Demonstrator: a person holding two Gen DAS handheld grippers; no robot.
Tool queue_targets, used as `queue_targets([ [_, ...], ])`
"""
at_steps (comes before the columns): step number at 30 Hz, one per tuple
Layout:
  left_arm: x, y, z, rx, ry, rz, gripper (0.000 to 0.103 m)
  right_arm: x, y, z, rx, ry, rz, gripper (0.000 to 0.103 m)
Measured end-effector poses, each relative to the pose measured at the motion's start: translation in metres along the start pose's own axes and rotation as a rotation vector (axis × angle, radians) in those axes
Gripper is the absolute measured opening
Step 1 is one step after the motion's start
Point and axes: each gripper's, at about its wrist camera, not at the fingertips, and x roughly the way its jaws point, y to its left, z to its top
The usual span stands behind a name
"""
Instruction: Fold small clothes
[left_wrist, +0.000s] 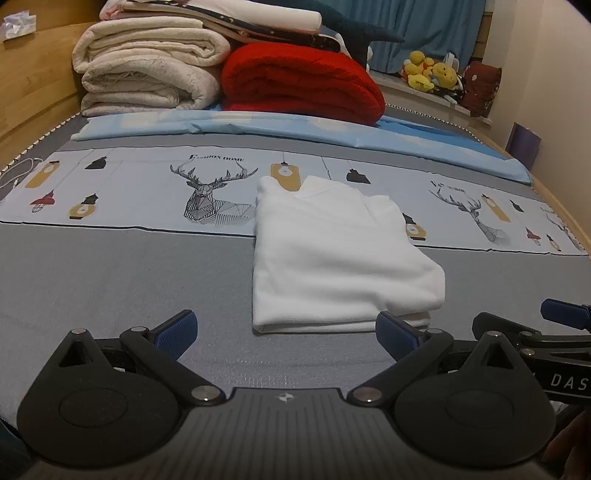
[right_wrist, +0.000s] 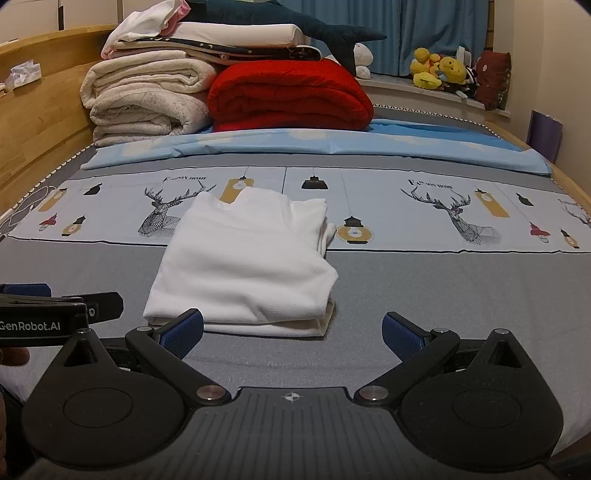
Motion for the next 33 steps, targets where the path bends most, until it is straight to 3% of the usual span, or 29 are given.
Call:
queue_targets([
  [33,-0.0014,-0.0021,-0.0025,0.026,-0.025,0.002,0.103,-0.0003,-0.0008,0.0006,0.003,0.004,0.003,0.102],
])
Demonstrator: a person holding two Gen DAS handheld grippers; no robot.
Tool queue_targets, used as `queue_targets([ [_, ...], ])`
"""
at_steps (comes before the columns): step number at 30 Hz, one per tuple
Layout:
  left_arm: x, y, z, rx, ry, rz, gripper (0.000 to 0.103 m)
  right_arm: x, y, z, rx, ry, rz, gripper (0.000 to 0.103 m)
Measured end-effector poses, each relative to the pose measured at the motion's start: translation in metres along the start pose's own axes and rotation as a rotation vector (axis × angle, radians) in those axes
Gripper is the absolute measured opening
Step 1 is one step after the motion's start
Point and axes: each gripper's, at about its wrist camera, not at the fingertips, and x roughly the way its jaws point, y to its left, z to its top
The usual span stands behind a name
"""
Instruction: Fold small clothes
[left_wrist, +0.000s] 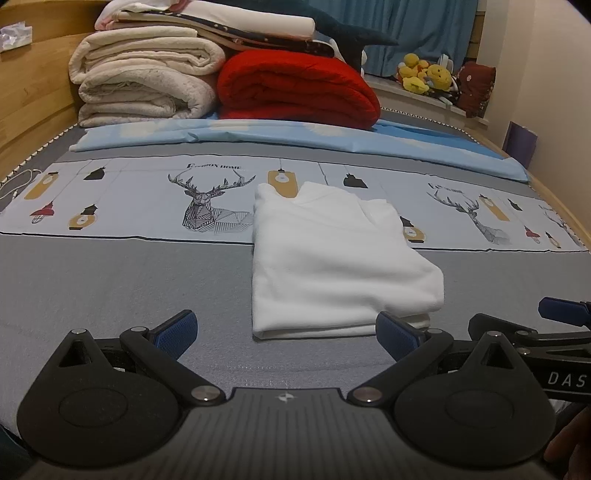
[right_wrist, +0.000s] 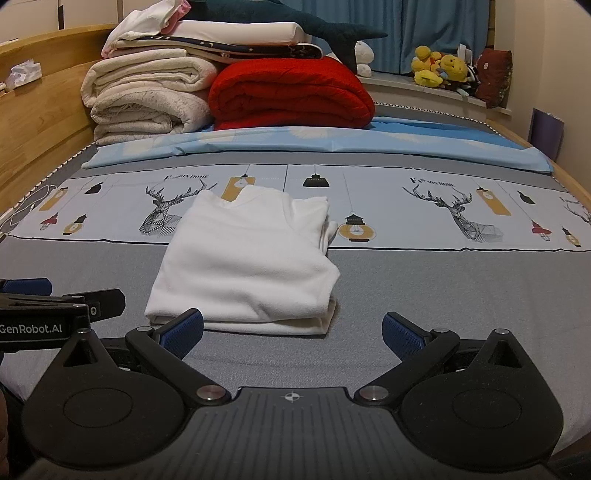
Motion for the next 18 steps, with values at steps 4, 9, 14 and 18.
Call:
queue_targets([
  [4,0.0,-0.0001,0.0001,-0.001,0.001,0.0,0.103,0.0,0.0005,-0.0004,0.0,0.001,0.0,0.102],
  [9,0.0002,-0.0003,-0.0001,-0.001,0.001,0.001,0.103,0.0002,0.001,-0.0013,-0.002,0.002,0.001,0.102],
  [14,0.0002,-0.0004,-0.0001,0.0,0.0,0.0,0.103,0.0001,0.0013,-0.002,-0.003,0.003,0.001,0.102],
  [18,-0.0001,-0.0002,-0.0007,0.006,-0.003,-0.001,0.103,0.0004,0.0014,-0.0027,-0.003,0.003,0.002,0.102],
])
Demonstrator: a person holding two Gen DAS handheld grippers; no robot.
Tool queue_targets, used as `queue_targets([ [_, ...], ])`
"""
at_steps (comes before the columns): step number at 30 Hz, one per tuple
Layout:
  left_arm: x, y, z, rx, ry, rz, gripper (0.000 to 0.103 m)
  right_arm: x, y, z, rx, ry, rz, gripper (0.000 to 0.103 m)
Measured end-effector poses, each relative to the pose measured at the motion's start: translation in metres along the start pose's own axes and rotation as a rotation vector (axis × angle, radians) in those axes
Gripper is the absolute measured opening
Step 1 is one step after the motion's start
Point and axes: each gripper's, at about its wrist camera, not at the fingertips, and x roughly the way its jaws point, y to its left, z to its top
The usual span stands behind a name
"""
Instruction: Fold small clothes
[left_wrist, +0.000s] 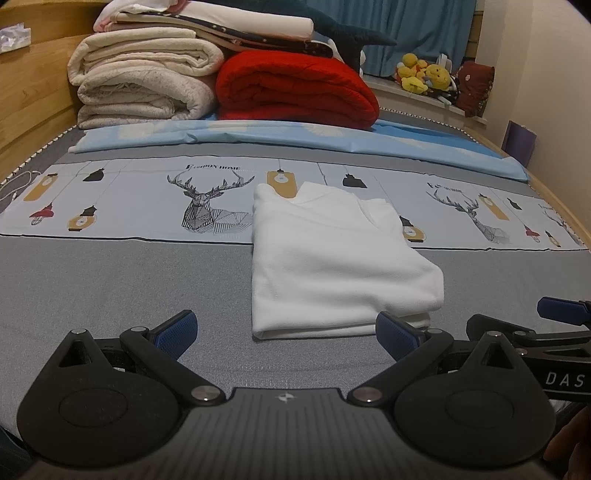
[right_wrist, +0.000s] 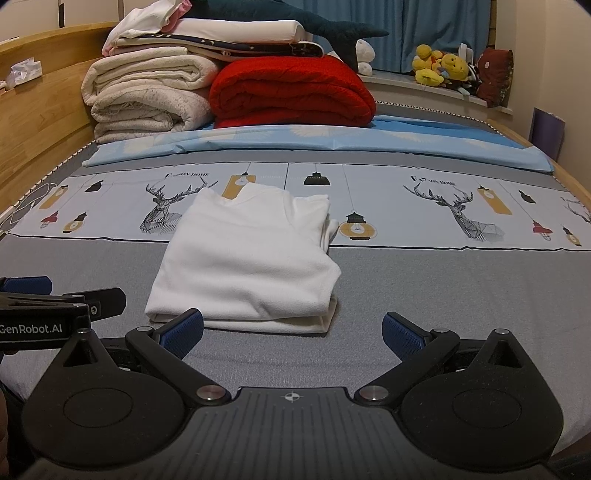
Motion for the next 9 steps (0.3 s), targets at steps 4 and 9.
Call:
queue_targets([
  [4,-0.0002,0.0003,-0.0004,0.008,-0.009,0.002,0.103,0.0,0.0005,-0.0007,0.0,0.001,0.0,0.102],
  [9,-0.0005,0.002,-0.0007,0.008,-0.01,0.0,0.103,0.0,0.0004,-0.0003,0.0,0.002,0.0,0.102],
])
